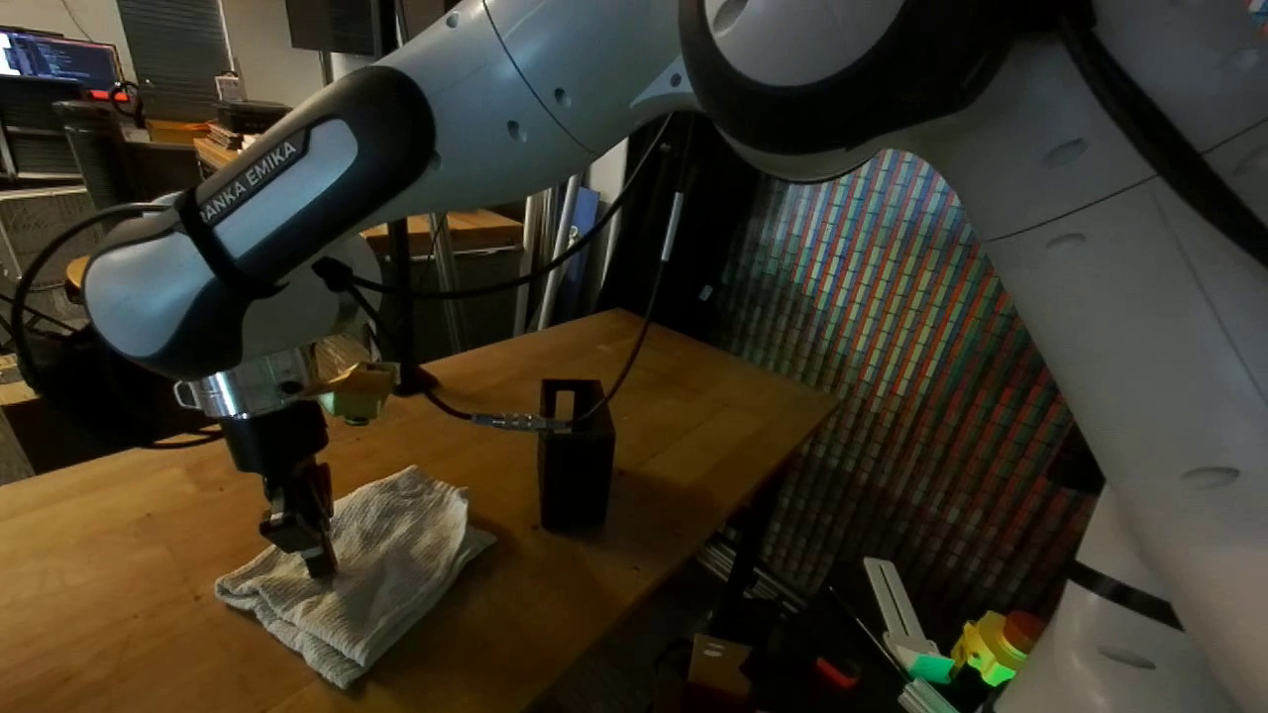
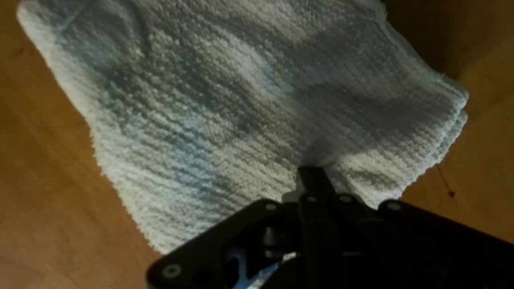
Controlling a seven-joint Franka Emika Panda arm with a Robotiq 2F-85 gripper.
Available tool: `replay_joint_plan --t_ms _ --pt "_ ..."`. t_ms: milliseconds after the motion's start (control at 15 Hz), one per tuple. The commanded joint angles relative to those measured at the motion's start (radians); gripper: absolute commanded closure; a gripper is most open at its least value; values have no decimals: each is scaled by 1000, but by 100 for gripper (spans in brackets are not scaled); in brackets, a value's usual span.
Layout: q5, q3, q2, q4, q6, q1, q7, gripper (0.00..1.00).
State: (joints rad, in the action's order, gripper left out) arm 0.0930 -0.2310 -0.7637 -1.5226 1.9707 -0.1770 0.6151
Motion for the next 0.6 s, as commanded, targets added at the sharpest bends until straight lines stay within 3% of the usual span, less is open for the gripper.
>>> replay_joint_plan --t_ms 0,533 --pt "-20 -7 -67 129 -36 -10 -48 100" --pt "-16 -15 -133 222 -56 -15 -79 100"
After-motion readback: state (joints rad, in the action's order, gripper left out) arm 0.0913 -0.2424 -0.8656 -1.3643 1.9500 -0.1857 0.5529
